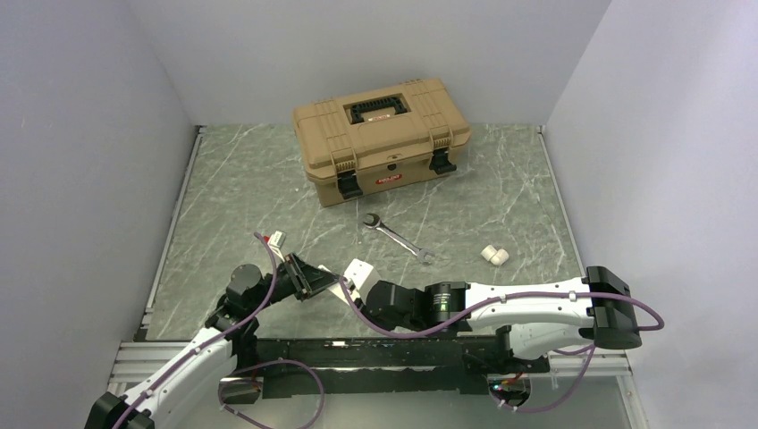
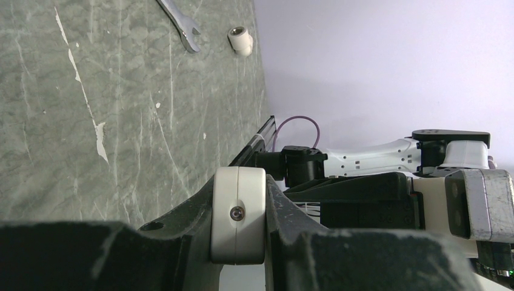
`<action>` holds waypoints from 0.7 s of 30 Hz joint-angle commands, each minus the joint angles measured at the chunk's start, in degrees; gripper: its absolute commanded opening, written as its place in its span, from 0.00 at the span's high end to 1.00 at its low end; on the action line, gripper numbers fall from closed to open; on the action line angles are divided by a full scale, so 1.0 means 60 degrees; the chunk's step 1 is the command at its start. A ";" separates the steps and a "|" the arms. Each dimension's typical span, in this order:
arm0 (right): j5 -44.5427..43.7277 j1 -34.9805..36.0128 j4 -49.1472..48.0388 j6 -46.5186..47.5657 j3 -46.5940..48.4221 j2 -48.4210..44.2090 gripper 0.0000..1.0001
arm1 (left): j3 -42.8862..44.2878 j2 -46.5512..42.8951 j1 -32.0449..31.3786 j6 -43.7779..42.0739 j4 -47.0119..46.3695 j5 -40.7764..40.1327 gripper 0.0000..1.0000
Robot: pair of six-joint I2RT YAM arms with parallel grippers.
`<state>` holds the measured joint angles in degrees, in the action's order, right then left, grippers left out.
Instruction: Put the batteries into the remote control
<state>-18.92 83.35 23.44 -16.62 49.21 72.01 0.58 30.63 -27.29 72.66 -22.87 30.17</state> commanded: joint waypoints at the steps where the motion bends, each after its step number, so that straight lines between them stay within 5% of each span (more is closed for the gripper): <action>1: 0.0090 0.0049 -0.0174 0.0034 0.0382 -0.0092 0.65 | -0.0617 0.0025 0.0037 0.0082 -0.0699 0.0128 0.97; 21: -0.0124 0.0046 -0.0065 -0.0049 0.0447 -0.0139 0.51 | -0.0634 -0.0064 0.0036 0.0078 -0.0612 0.0113 0.97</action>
<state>-18.96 83.35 23.46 -16.75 49.21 72.01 0.58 30.59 -27.29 72.71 -22.94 30.17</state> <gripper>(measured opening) 0.473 0.279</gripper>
